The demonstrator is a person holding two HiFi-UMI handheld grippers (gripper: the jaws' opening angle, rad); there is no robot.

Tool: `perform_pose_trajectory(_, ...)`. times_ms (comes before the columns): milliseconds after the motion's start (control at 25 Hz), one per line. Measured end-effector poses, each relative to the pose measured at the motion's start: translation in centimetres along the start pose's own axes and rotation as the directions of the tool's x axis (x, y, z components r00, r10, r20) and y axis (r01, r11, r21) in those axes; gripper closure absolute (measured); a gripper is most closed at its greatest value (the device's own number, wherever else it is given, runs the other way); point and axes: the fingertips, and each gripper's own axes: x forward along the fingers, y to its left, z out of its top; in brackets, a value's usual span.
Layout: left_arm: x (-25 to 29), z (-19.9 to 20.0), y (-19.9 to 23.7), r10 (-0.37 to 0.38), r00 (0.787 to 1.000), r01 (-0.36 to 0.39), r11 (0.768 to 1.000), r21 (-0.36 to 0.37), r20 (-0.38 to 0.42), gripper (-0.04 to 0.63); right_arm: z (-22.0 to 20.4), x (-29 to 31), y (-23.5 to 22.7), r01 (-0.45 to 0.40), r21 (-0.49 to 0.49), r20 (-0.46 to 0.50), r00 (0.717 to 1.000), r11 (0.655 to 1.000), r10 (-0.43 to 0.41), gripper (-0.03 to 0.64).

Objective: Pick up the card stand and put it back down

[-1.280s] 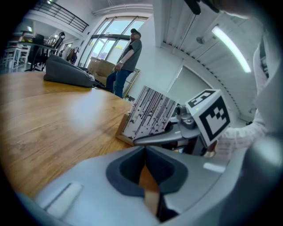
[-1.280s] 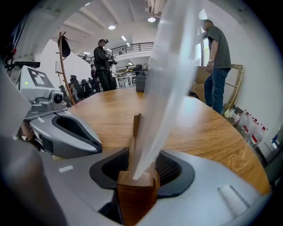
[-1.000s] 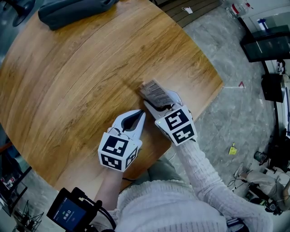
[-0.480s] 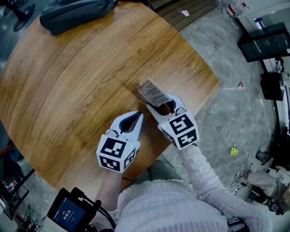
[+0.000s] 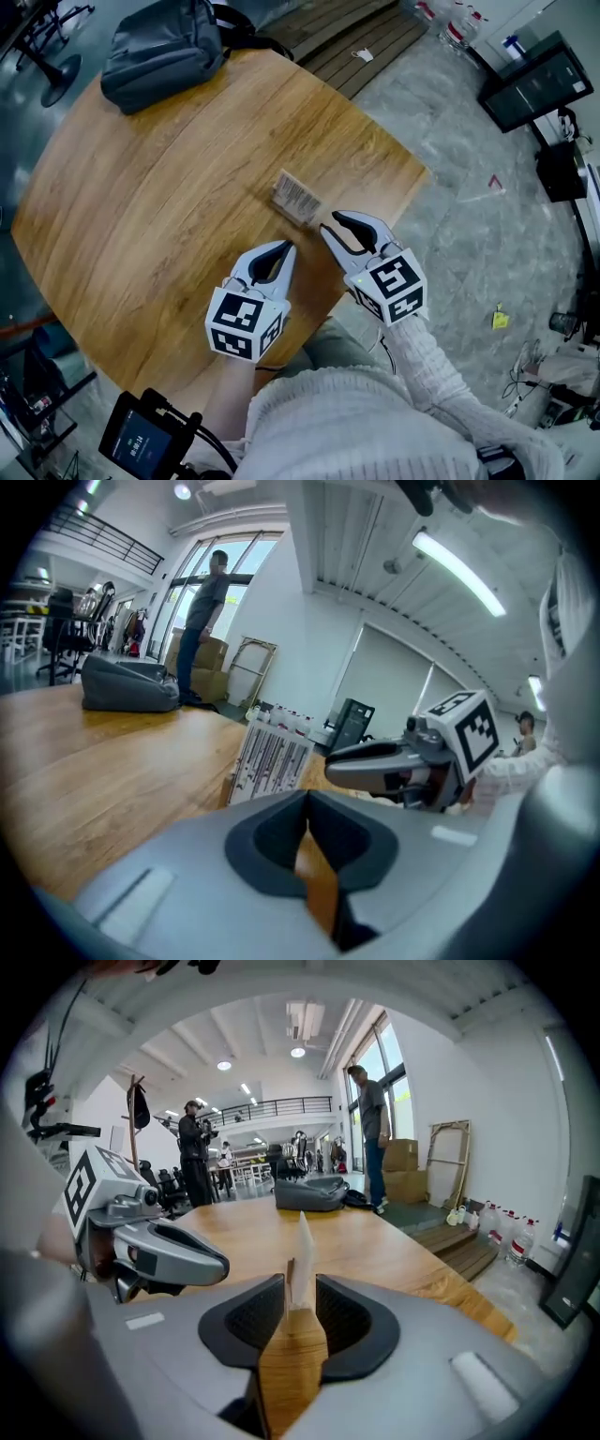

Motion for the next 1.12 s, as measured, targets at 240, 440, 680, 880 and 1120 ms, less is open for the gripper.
perform_pose_trajectory(240,-0.5,2.3,-2.1,0.003,1.0,-0.004,0.997,0.077,0.024,0.588,2.1,-3.2,0.6,-0.013,-0.01,0.09,0.996,1.0,0.014,0.565)
perform_pose_trajectory(440,-0.9,2.9,-3.3,0.022,0.999,-0.025,0.995,0.092,0.03,0.588,2.9,-5.3,1.7,-0.036,-0.015,0.141,0.989,0.999,0.037,0.617)
perform_pose_trajectory(680,-0.7,2.1,-3.1,0.015,0.999,-0.016,0.999,0.036,0.039,0.588,3.1,-5.0,2.0,-0.067,0.012,0.182,0.981,0.998,0.063,0.617)
perform_pose_trajectory(880,-0.5,1.9,-3.1,0.022,0.999,-0.023,0.998,0.051,0.028,0.588,2.3,-4.2,3.0,-0.113,0.017,0.156,0.982,0.993,0.109,0.617)
perform_pose_trajectory(1120,-0.2,1.6,-3.3,0.02,1.0,-0.02,0.996,0.082,0.007,0.588,1.6,-4.0,3.5,-0.132,0.01,0.128,0.983,0.991,0.13,0.617)
